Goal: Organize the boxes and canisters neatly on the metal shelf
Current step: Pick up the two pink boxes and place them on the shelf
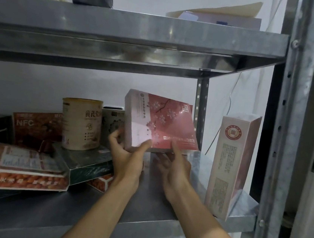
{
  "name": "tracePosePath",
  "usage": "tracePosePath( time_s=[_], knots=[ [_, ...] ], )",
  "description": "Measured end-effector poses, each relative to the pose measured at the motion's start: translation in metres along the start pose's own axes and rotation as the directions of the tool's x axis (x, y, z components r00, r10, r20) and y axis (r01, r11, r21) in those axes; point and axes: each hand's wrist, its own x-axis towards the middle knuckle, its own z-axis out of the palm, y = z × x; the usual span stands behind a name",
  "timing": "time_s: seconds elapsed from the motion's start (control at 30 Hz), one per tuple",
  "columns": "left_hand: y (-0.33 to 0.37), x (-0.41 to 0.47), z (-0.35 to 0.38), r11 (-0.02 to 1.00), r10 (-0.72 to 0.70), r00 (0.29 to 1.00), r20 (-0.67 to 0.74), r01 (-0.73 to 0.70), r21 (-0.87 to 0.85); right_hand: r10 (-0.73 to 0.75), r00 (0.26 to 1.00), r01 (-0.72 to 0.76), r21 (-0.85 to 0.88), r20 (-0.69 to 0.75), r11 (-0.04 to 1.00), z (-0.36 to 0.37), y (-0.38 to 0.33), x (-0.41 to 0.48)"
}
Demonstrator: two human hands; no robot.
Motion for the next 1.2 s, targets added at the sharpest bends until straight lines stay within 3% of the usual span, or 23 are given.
tracePosePath(
  time_s=[0.13, 0.27, 0.4, 0.53, 0.7, 1.07, 1.2],
  knots=[
    [0.005, 0.002, -0.022, 0.992, -0.083, 0.983, 0.162, 0.065, 0.112, -0.005, 0.996, -0.016, 0.227, 0.093, 0.974, 0.009, -0.006, 0.011],
    [0.014, 0.003, -0.035, 0.988, -0.097, 0.963, 0.251, 0.062, 0.143, -0.030, 0.976, -0.006, 0.165, 0.215, 0.986, 0.025, -0.010, 0.008],
    [0.020, -0.001, -0.045, 0.983, -0.106, 0.949, 0.297, 0.055, 0.175, -0.103, 0.968, 0.083, 0.095, 0.229, 0.992, 0.036, -0.008, 0.003],
    [0.022, -0.006, -0.054, 0.981, -0.173, 0.948, 0.266, 0.142, 0.133, -0.229, 0.936, 0.240, -0.009, 0.267, 0.971, 0.042, -0.015, -0.007],
    [0.034, -0.009, -0.059, 0.975, -0.220, 0.953, 0.210, 0.209, 0.073, -0.285, 0.911, 0.327, -0.101, 0.299, 0.940, 0.047, -0.035, -0.018],
    [0.070, -0.058, -0.074, 0.971, -0.226, 0.968, 0.107, 0.216, 0.101, -0.204, 0.930, 0.272, -0.197, 0.306, 0.942, 0.028, -0.054, -0.071],
    [0.078, -0.083, -0.084, 0.961, -0.239, 0.968, 0.077, 0.224, 0.161, -0.242, 0.910, 0.345, -0.291, 0.338, 0.892, 0.018, -0.063, -0.100]
  ],
)
